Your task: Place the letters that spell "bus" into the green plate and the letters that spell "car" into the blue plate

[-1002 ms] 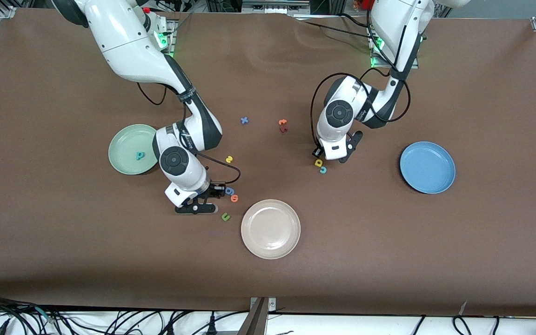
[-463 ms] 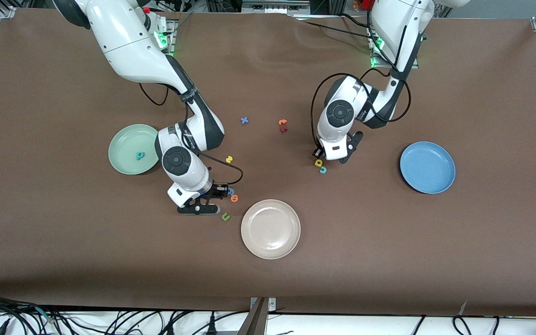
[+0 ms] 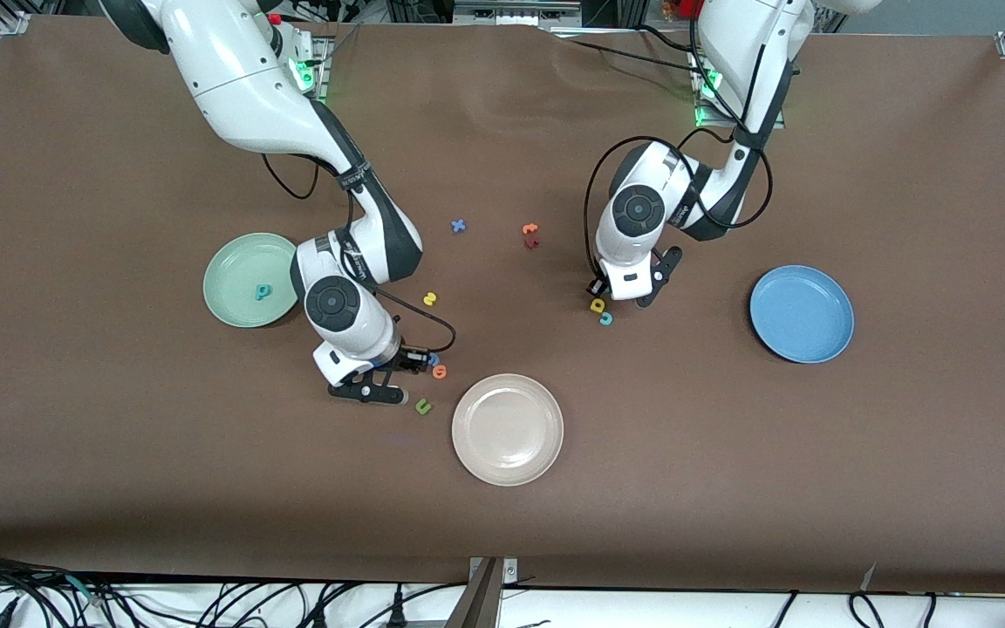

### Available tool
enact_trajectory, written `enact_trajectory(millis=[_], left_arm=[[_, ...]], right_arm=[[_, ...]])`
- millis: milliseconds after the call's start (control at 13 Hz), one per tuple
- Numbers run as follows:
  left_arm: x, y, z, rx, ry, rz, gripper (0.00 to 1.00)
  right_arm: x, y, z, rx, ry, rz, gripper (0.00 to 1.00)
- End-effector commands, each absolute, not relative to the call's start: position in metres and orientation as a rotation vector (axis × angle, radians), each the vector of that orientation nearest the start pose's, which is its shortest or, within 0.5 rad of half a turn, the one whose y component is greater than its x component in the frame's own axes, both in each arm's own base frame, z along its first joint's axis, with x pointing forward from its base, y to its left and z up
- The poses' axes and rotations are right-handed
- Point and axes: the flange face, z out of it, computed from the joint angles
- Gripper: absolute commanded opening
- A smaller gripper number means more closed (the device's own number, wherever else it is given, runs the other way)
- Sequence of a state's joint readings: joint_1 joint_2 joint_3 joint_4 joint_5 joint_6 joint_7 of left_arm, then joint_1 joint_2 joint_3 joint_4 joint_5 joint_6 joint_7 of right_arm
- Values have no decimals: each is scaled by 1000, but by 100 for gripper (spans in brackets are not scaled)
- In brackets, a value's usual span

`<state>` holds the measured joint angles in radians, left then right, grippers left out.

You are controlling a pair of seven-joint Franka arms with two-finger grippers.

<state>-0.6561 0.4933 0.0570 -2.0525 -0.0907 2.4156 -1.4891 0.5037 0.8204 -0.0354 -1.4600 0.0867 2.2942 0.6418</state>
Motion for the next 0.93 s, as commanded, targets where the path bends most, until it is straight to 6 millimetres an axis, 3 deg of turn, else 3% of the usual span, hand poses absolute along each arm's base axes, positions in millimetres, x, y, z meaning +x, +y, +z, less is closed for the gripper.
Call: enact_trajectory(millis=[0,231,308,463,617,848], left_arm=[[475,-322,185,-2718,-1371,84,43],[475,-322,184,-2716,-1372,84,43],[475,-322,185,-2717,-1375,85,43],[476,-324,189,-2722,-1385,86,42],[477,-325,191,-2724,-1391,84,42],[478,-327,192,-2741,-1395,69,42]], right_arm=[[642,334,212,-3030,707,59,57],[643,330,206,-2867,1252,63,57],[649,317,203,-2810,1380,65,58],[653,307,190,-2748,1499,76,57],[650,315,180,-2694,1566,67,55],[651,336,183,-2600,1647,42,54]])
